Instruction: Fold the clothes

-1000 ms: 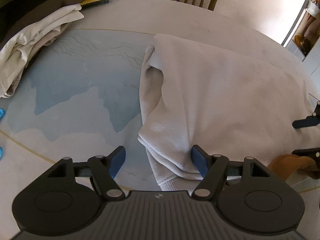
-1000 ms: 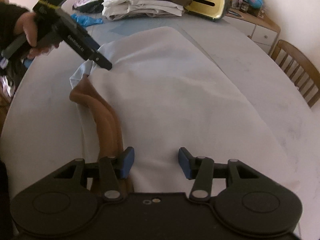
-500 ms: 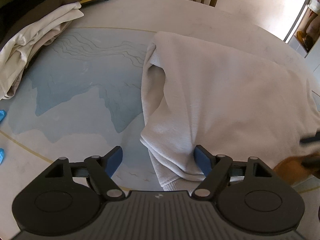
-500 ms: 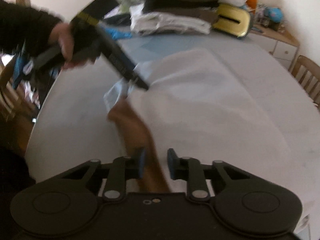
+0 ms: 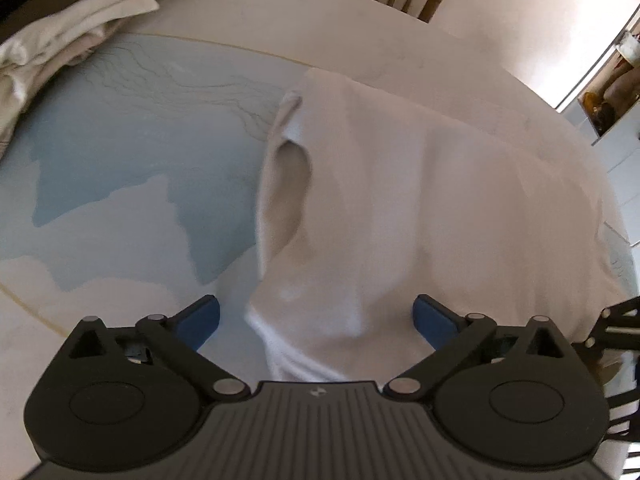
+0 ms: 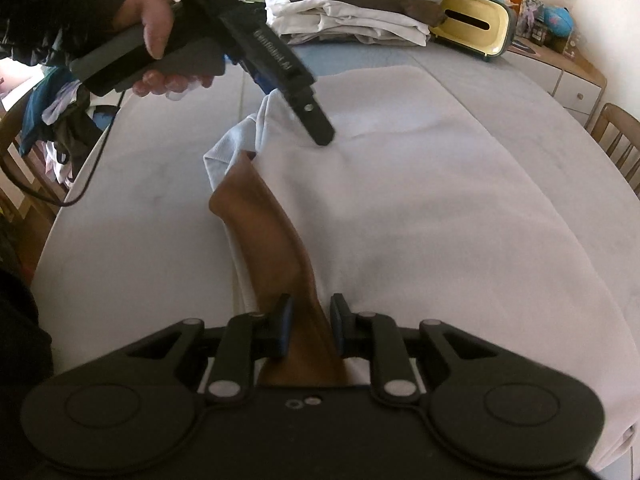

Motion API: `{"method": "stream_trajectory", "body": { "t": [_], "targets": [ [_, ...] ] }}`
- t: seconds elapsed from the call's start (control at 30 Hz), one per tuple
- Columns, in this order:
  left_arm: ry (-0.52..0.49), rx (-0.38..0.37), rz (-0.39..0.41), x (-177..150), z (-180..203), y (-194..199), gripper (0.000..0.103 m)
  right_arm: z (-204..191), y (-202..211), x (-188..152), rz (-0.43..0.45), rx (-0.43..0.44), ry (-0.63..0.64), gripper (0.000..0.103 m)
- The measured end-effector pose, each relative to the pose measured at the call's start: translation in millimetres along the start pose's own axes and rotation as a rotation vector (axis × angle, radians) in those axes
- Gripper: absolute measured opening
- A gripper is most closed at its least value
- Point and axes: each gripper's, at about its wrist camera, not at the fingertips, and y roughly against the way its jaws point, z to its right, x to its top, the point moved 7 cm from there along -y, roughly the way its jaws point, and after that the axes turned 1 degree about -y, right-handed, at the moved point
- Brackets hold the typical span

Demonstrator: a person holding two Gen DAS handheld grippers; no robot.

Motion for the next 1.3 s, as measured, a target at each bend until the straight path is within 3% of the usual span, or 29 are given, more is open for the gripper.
{"method": "stream_trajectory", "body": {
  "t": [0.17, 0.27, 0.33, 0.4, 0.6, 0.67, 0.77, 0.9, 0.97, 1.0, 1.07, 1.2, 1.3],
  "targets": [
    [0.062, -0.033, 0.002, 9, 7, -4, 0.099, 17, 12, 16, 0.053, 0.038, -0.055, 0.103],
    [0.108, -0.044, 0.010, 14, 7, -4, 0.085, 51, 21, 34, 0.104, -0.045, -0.083, 0.103],
    [0.156, -0.057, 0.014, 15, 1, -3, 0.051, 78, 14, 43, 0.102, -0.112, -0.098, 0.103],
    [0.190, -0.068, 0.017, 15, -3, -2, 0.038, 99, 6, 50, 0.099, -0.138, -0.123, 0.103],
    [0.200, -0.072, 0.033, 14, -6, -2, 0.036, 101, -35, 40, 0.013, -0.142, -0.040, 0.103],
    [0.205, -0.080, 0.029, 12, -7, -2, 0.043, 102, -36, 39, 0.020, -0.134, -0.054, 0.103],
    [0.204, -0.104, 0.035, 13, -6, -3, 0.071, 103, -35, 38, 0.021, -0.128, -0.063, 0.103],
    [0.205, -0.134, 0.049, 20, -5, -7, 0.075, 103, -32, 40, 0.028, -0.126, -0.072, 0.103],
    [0.198, -0.132, 0.049, 19, -3, -8, 0.069, 107, -25, 46, 0.045, -0.122, -0.078, 0.103],
    [0.194, -0.125, 0.049, 18, -2, -8, 0.047, 111, -22, 50, 0.060, -0.134, -0.082, 0.103],
    [0.190, -0.099, 0.058, 17, -6, -7, 0.031, 121, -19, 58, 0.074, -0.176, -0.081, 0.103],
    [0.172, -0.105, 0.092, 23, 3, 2, 0.026, 142, -33, 67, 0.049, -0.246, -0.081, 0.103],
    [0.152, -0.110, 0.122, 24, 8, 12, 0.025, 146, -52, 60, 0.007, -0.250, -0.076, 0.103]
  ]
}}
